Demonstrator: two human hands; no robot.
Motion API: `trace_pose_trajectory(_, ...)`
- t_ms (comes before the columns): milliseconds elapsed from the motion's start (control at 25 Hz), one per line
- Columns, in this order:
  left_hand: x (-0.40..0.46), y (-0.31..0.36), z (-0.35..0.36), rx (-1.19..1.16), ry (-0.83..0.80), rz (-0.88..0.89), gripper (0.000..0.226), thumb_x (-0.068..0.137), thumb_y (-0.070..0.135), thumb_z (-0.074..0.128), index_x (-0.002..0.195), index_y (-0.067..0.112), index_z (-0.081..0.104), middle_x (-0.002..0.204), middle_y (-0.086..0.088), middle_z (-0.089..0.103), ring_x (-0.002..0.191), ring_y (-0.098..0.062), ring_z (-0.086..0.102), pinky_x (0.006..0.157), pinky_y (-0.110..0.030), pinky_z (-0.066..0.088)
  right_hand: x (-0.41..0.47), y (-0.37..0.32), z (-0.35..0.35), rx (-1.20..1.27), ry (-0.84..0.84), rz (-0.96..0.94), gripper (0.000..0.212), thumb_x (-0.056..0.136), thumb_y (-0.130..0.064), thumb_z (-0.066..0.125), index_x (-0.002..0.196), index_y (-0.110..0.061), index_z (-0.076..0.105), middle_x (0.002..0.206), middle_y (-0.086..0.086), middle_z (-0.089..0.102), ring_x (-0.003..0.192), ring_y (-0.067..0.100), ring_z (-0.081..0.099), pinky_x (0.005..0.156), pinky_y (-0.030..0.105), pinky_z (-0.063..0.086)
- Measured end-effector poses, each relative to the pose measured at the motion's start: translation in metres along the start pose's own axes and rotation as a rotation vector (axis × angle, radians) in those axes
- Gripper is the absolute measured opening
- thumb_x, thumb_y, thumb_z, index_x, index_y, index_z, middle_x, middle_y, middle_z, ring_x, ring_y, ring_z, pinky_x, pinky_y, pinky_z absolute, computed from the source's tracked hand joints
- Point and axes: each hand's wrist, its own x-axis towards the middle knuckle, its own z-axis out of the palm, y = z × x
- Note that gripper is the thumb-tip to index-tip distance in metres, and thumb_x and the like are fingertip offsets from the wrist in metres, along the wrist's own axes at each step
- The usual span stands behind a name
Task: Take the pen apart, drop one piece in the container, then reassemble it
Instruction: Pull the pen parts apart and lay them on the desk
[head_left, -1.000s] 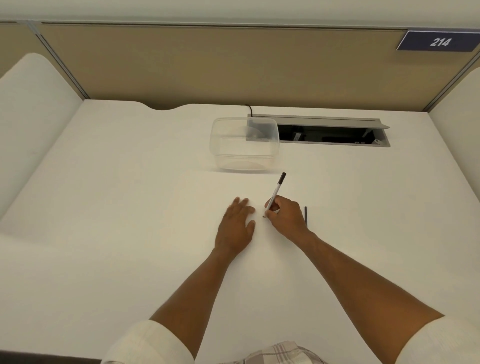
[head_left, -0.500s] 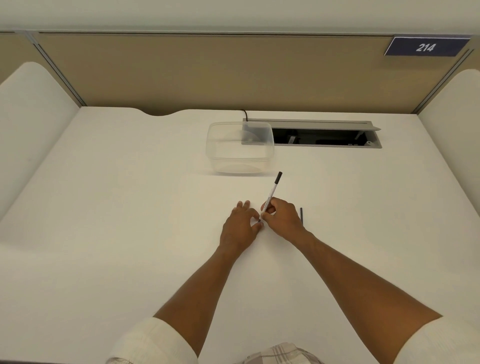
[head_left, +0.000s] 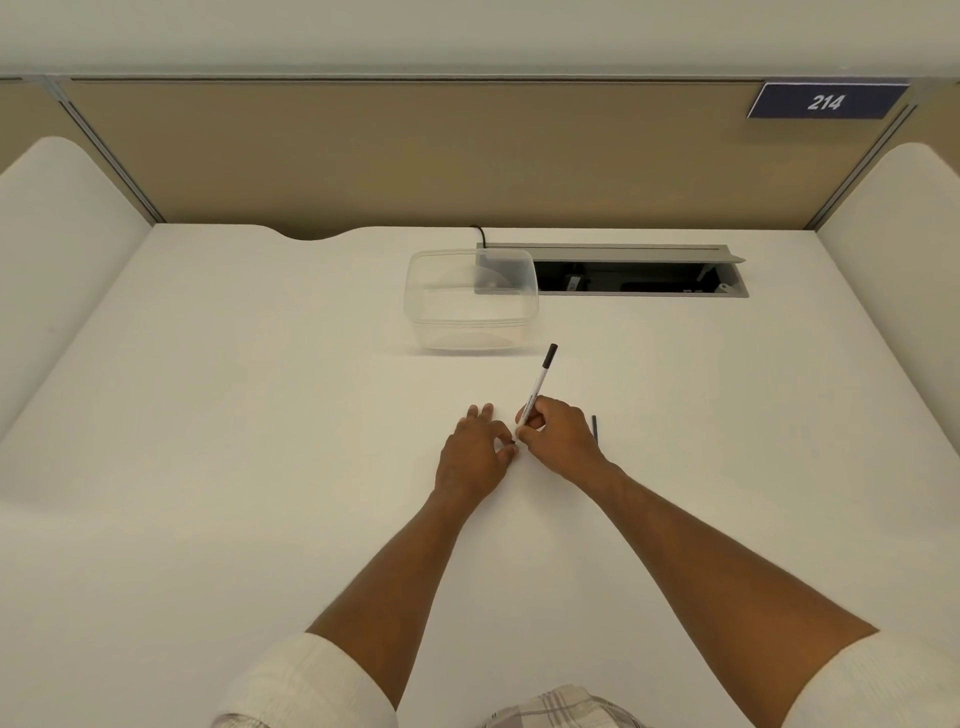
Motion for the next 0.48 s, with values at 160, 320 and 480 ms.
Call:
trace_pose_trajectory(160, -0.001, -0.001, -0.003, 0.005, -0.008, 0.009, 0.012, 0.091, 0.028, 0.061, 0.1, 0.023, 0.067, 0.158, -0.003, 0.032, 0.149, -0.018, 0.02, 0.114, -0.039, 0.029, -0.002, -0.006, -0.004, 0.048, 0.012, 0.01, 0.009, 0.083, -0.011, 0.067, 0.092, -0.015, 0.067, 0.087, 0.0, 0.073, 0.079, 0.019, 0.072, 0.079, 0.036, 0.058)
trace_pose_trajectory(320, -0.003, -0.005, -0.008, 0.024, -0.016, 0.021, 0.01, 0.09, 0.025, 0.063, 0.097, 0.019, 0.067, 0.156, -0.004, 0.036, 0.147, -0.017, 0.025, 0.112, -0.037, 0.033, -0.006, -0.012, -0.007, 0.089, 0.058, 0.009, 0.008, 0.084, -0.011, 0.067, 0.092, -0.013, 0.067, 0.087, 0.001, 0.073, 0.078, 0.021, 0.072, 0.079, 0.038, 0.059)
trace_pose_trajectory(480, -0.006, -0.011, -0.011, 0.023, -0.02, 0.019, 0.006, 0.088, 0.024, 0.065, 0.092, 0.02, 0.067, 0.154, -0.002, 0.039, 0.146, -0.015, 0.029, 0.111, -0.032, 0.032, -0.011, -0.021, -0.014, 0.124, 0.091, -0.004, 0.008, 0.084, -0.013, 0.066, 0.092, -0.011, 0.067, 0.085, -0.001, 0.071, 0.077, 0.021, 0.072, 0.078, 0.039, 0.058)
